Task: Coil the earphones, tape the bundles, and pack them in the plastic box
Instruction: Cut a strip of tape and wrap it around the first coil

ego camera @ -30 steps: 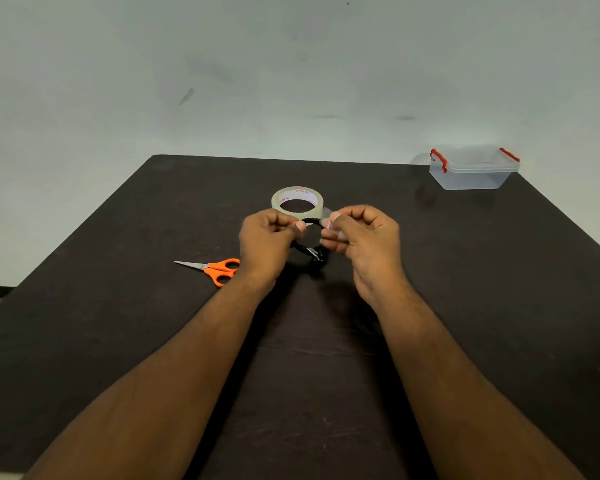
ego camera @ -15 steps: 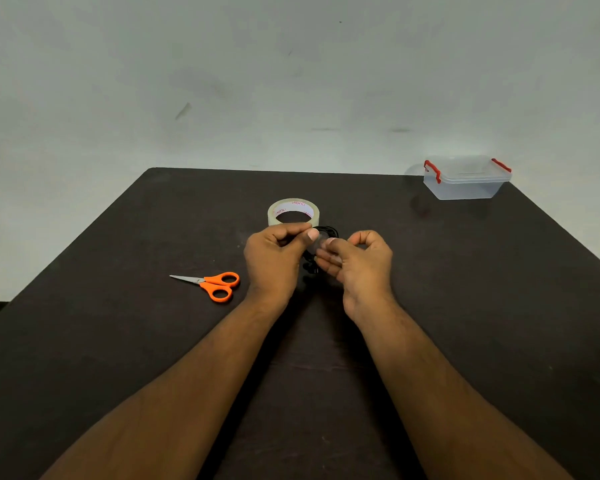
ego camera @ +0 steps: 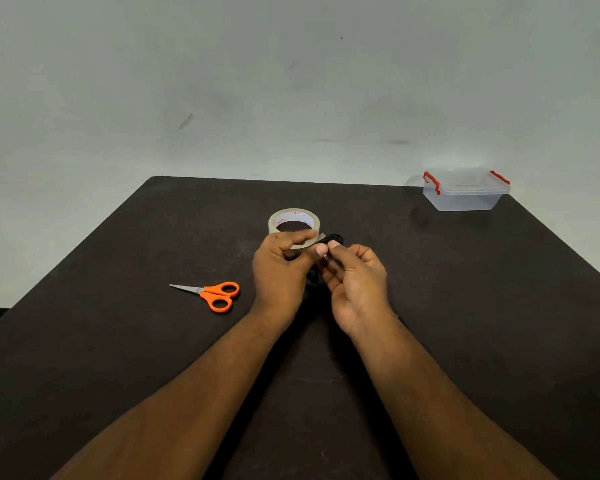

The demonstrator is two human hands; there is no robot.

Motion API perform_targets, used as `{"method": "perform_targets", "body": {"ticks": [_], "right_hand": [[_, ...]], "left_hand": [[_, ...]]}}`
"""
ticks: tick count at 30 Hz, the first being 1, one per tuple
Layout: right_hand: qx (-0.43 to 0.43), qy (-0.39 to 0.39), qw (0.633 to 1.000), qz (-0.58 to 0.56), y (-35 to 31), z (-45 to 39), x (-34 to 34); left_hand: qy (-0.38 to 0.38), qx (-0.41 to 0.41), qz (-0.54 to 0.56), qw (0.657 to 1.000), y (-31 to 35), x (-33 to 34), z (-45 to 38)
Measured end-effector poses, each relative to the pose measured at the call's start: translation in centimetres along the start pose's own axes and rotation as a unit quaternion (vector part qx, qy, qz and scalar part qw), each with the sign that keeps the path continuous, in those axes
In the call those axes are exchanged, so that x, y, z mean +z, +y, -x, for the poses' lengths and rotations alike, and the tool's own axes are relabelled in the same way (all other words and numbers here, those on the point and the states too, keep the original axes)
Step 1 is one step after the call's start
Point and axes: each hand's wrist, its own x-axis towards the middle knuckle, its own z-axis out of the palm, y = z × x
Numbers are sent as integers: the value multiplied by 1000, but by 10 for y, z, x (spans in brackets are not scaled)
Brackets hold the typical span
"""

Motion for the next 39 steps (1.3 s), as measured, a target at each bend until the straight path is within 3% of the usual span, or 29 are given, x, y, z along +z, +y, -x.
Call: {"method": "perform_targets", "body": {"ticks": [6,9,13,18,24,26,29,31,35,39], "right_hand": [[20,-14,1000,-17,-1,1,0],[29,-20,999,-23,-1,1,0],[34,-22,999,-6,0,1,0],[26,-26,999,40,-2,2,-1],[23,-53,989,138,-15,7,1],[-32,-27,969,242,-23,3,-3],[-180,19,920,346,-34,-7,-12],[-188,-32,917,351,-39,-8,-14],[-73,-176,914,359,-43,-5,-15],[-43,-220,898,379,-43,-5,-18]], "left_hand": [[-51,-156,88,982,4,-4,-5],[-74,-191,119,972,4,-5,-4],[-58,-182,126,974,3,-6,-5],[-11,-109,82,991,4,-5,-5],[-10,-55,34,998,5,-13,-10],[-12,-60,39,997,7,-16,-13],[-48,-66,37,996,10,-20,-17],[-91,-64,30,993,12,-22,-17],[-174,-62,31,982,14,-27,-16],[-196,-54,21,979,16,-33,-19]]}}
